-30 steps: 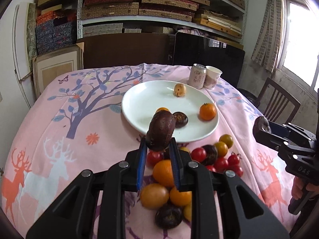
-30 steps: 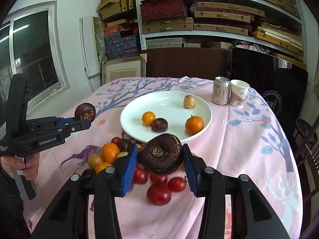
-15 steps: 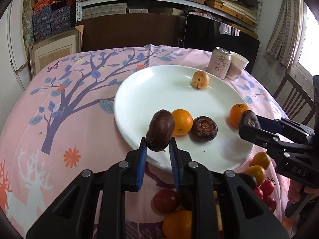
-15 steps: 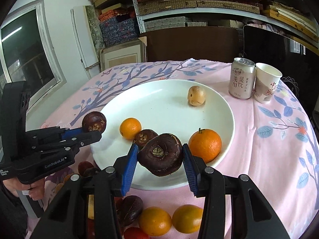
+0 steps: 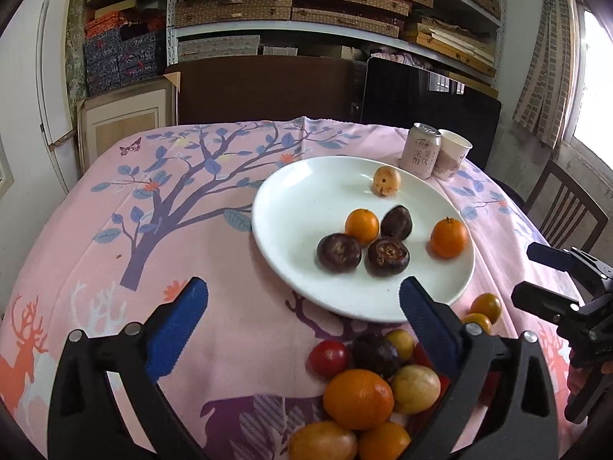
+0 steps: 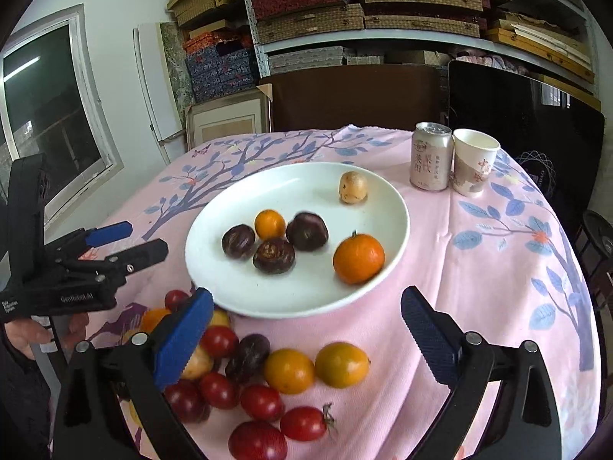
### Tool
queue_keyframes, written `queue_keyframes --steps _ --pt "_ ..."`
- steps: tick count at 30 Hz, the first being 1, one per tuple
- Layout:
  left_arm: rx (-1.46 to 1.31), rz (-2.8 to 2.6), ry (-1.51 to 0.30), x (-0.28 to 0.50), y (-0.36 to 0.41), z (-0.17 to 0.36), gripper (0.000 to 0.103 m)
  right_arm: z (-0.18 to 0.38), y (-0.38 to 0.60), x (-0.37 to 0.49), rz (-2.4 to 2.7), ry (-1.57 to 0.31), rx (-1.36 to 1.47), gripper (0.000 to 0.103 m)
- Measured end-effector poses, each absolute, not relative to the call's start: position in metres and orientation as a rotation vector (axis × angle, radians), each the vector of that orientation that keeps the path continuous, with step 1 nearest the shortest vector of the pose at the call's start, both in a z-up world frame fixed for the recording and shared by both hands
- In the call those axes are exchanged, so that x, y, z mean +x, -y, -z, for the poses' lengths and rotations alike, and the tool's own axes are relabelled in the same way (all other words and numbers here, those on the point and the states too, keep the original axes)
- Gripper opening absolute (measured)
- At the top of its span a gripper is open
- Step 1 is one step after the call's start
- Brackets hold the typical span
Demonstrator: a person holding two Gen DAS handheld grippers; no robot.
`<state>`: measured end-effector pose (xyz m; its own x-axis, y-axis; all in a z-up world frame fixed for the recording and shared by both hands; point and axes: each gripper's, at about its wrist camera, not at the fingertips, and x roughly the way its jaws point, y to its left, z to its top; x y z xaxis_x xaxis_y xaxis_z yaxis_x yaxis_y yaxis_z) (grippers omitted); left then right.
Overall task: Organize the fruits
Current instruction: 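Move both open tools back toward the fruit pile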
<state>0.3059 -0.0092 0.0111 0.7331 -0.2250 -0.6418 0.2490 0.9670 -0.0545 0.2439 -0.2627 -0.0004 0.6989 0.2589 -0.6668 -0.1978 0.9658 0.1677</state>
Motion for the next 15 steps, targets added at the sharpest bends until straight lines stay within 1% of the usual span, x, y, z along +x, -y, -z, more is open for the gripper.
queue_keyframes --steps 4,8,13,15 --pt "0.099 0.25 -0.701 0.28 0.003 -0.008 0.098 0.007 0.262 0.212 -0.257 -0.771 0.051 0.099" --pt "0.142 0.282 -0.742 0.245 -0.003 0.001 0.098 0.024 0.252 0.19 -0.257 -0.828 -0.025 0.099" --pt "0.281 0.342 -0.832 0.207 -0.002 0.018 0.098 0.045 0.239 0.183 -0.276 -0.922 -0.056 0.099" --pt "0.318 0.335 -0.824 0.192 0.0 0.023 0.098 0.051 0.233 0.183 -0.27 -0.935 -0.076 0.099"
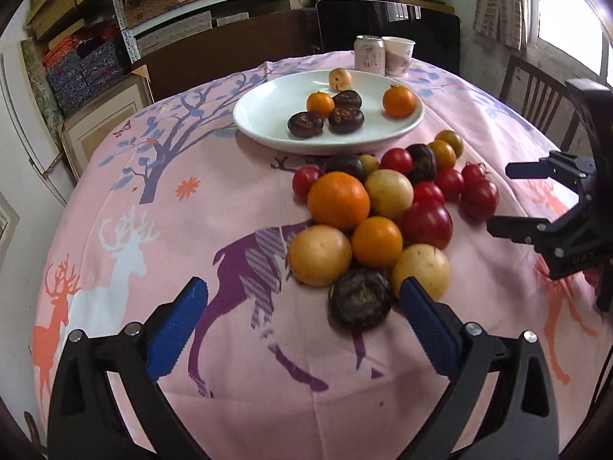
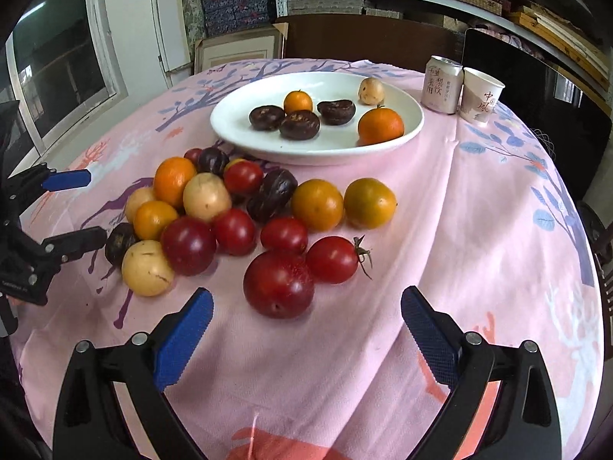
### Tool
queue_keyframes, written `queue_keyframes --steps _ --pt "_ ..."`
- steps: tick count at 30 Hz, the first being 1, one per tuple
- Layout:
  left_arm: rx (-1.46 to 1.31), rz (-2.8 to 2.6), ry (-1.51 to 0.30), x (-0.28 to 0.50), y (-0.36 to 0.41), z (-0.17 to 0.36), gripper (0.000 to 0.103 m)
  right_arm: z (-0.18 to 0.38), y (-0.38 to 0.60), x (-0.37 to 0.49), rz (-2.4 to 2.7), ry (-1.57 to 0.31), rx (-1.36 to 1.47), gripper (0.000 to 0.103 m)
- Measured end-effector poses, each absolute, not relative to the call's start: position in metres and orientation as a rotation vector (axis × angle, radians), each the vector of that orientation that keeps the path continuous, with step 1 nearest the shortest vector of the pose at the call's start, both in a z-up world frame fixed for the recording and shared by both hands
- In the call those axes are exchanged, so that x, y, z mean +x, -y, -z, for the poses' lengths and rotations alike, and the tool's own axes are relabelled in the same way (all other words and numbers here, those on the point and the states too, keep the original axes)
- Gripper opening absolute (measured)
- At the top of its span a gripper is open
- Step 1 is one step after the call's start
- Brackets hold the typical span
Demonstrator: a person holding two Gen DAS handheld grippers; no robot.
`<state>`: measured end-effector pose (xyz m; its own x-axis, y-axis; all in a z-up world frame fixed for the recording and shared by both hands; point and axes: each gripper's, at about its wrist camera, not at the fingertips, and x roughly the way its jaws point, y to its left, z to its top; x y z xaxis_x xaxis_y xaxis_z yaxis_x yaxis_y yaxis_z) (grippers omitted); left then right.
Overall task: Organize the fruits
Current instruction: 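Move both open tools back toward the fruit pile, then grasp a dark purple fruit with the left tool while the right tool grasps a red tomato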
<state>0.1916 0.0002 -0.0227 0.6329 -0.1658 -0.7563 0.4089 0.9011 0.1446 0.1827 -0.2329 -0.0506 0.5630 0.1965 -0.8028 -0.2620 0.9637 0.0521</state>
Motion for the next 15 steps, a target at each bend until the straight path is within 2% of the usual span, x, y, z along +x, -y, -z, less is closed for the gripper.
queue_keyframes --steps 7,15 --pt "0.415 0.318 -0.877 0.182 0.012 0.047 0.098 0.064 0.225 0.192 -0.257 -0.991 -0.072 0.099" --pt "0.214 0.272 -0.952 0.213 0.002 0.06 0.096 0.066 0.222 0.197 -0.26 -0.99 -0.094 0.099"
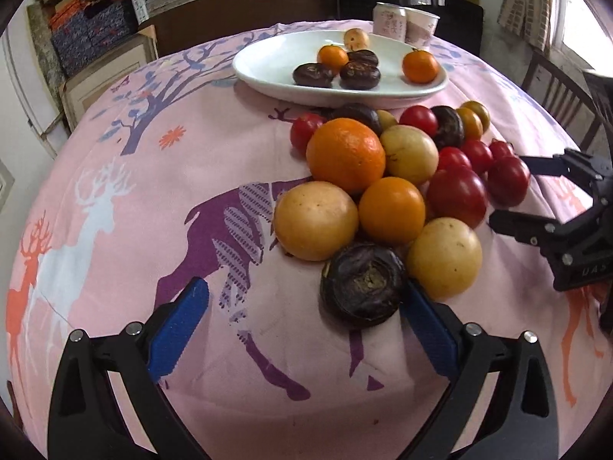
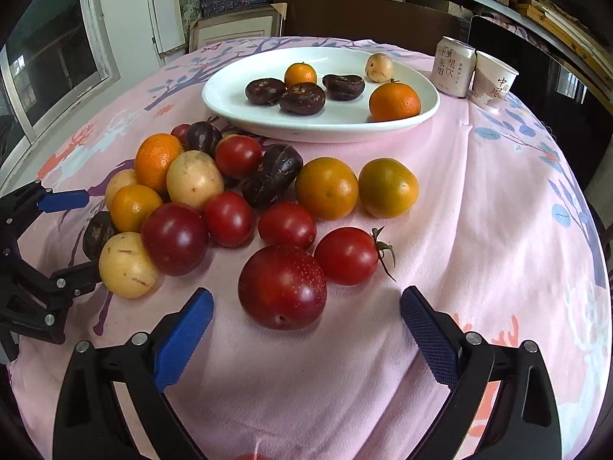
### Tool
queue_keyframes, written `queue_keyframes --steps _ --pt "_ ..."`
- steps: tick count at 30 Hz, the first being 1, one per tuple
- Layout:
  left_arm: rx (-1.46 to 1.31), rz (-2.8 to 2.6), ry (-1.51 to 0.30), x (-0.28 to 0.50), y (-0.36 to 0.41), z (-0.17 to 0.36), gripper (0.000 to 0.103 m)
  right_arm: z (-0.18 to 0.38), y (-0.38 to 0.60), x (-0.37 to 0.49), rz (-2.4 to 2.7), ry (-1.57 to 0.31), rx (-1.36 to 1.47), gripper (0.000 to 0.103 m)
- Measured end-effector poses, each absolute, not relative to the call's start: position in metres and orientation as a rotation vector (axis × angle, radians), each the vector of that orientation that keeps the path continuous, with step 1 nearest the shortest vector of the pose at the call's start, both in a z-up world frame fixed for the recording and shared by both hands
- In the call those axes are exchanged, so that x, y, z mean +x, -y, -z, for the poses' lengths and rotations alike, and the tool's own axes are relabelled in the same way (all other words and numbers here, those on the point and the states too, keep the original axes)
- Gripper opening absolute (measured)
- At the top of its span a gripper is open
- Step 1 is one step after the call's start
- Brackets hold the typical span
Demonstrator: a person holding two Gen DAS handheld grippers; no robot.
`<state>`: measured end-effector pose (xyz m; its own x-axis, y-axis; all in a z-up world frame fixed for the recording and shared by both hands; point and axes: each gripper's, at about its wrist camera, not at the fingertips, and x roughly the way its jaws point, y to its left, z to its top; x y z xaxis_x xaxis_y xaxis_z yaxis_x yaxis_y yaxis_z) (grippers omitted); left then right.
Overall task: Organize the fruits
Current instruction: 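Grasp a dark purple fruit with the left tool while the right tool grasps a red tomato, then lower the dark fruit onto the plate with the left tool while the right tool places the red tomato there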
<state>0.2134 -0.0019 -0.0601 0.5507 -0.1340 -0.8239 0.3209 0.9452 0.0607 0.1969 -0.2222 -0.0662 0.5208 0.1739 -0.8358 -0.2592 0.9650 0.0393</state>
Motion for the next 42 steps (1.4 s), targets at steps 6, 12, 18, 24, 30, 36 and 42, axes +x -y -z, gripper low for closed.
queue_keyframes --steps 6,12,18,24,30,36,42 --pt "0.144 0.282 -0.911 0.212 0.011 0.055 0.039 0.059 0.222 0.186 -0.25 -0.954 -0.093 0.055" --pt "0.093 0.316 -0.932 0.205 0.006 0.053 0.039 0.054 0.217 0.165 -0.273 -0.936 -0.11 0.038" --pt "0.118 0.31 -0.919 0.189 0.001 0.047 0.039 0.048 0.218 0.16 -0.257 -0.905 -0.126 0.038" --pt "0.115 0.341 -0.842 0.18 0.0 0.022 0.039 0.038 0.218 0.149 -0.258 -0.87 -0.103 0.038" --pt "0.092 0.329 -0.741 0.195 0.013 -0.009 0.039 0.004 0.221 0.147 -0.231 -0.744 -0.063 0.038" --pt "0.06 0.238 -0.704 0.253 0.026 -0.027 0.039 -0.013 0.234 0.2 -0.203 -0.734 0.061 0.038" --pt "-0.05 0.263 -0.775 0.326 0.036 -0.022 0.039 -0.001 0.236 0.255 -0.219 -0.752 0.068 0.038"
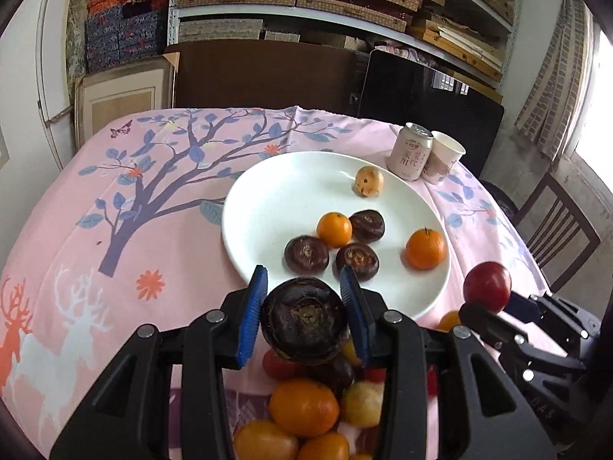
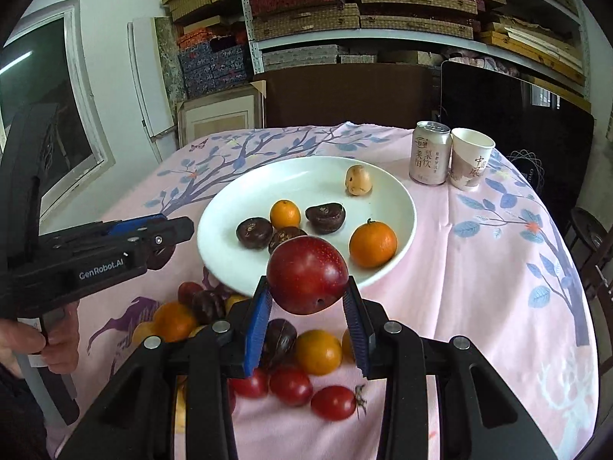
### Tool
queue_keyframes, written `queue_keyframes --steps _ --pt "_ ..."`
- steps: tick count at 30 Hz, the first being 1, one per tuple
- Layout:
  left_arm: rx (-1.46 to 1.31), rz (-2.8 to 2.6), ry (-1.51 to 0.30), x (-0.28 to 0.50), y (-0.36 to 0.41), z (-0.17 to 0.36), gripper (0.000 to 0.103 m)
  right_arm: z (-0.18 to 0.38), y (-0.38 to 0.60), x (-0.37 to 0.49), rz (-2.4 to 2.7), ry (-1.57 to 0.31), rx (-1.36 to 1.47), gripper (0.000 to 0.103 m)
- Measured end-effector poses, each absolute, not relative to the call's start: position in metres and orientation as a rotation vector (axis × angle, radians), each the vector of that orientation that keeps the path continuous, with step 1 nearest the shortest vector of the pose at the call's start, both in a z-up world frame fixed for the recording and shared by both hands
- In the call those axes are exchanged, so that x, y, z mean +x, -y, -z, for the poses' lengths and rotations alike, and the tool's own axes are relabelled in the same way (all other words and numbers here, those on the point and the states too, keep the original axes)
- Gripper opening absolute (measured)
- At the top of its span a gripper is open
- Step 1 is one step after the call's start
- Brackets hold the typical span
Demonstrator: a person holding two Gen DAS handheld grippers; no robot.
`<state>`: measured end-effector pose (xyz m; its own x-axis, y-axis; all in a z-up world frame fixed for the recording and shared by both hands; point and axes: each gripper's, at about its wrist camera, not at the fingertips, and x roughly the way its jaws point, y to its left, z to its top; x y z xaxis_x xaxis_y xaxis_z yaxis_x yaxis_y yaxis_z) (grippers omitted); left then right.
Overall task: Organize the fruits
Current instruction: 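Lower the dark fruit onto the plate with the left tool while the right tool places the red tomato there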
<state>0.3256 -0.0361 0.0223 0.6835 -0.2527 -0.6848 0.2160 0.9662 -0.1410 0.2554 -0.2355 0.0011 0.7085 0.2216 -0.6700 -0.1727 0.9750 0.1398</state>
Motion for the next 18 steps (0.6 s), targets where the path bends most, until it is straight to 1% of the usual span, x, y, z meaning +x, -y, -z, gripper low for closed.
queue_keyframes --steps 7,8,9,10,11,12,15,18 --pt "-0.042 0.274 -0.793 0.368 0.049 -0.008 0.039 0.012 0.229 0.283 -0.23 -0.764 0.023 0.038" --pt "-0.049 0.282 -0.79 0.37 0.049 -0.009 0.039 0.013 0.228 0.285 -0.228 -0.764 0.02 0.04" --pt "-0.047 0.283 -0.795 0.372 0.049 -0.009 0.039 0.014 0.228 0.285 -0.232 -0.758 0.02 0.048" --pt "-0.048 0.269 -0.798 0.374 0.048 -0.009 0.045 0.014 0.227 0.284 -0.223 -0.749 0.016 0.075" --pt "-0.054 0.243 -0.795 0.375 0.046 -0.01 0.076 0.013 0.228 0.281 -0.195 -0.731 0.007 0.09" --pt "-0.068 0.222 -0.783 0.374 0.043 -0.012 0.097 0.011 0.229 0.276 -0.173 -0.704 -0.009 0.1" --pt "-0.093 0.214 -0.734 0.364 0.03 -0.02 0.098 0.004 0.23 0.267 -0.121 -0.681 -0.097 0.1" --pt "-0.089 0.221 -0.747 0.353 0.02 -0.024 0.098 -0.001 0.239 0.256 -0.137 -0.706 -0.065 0.1"
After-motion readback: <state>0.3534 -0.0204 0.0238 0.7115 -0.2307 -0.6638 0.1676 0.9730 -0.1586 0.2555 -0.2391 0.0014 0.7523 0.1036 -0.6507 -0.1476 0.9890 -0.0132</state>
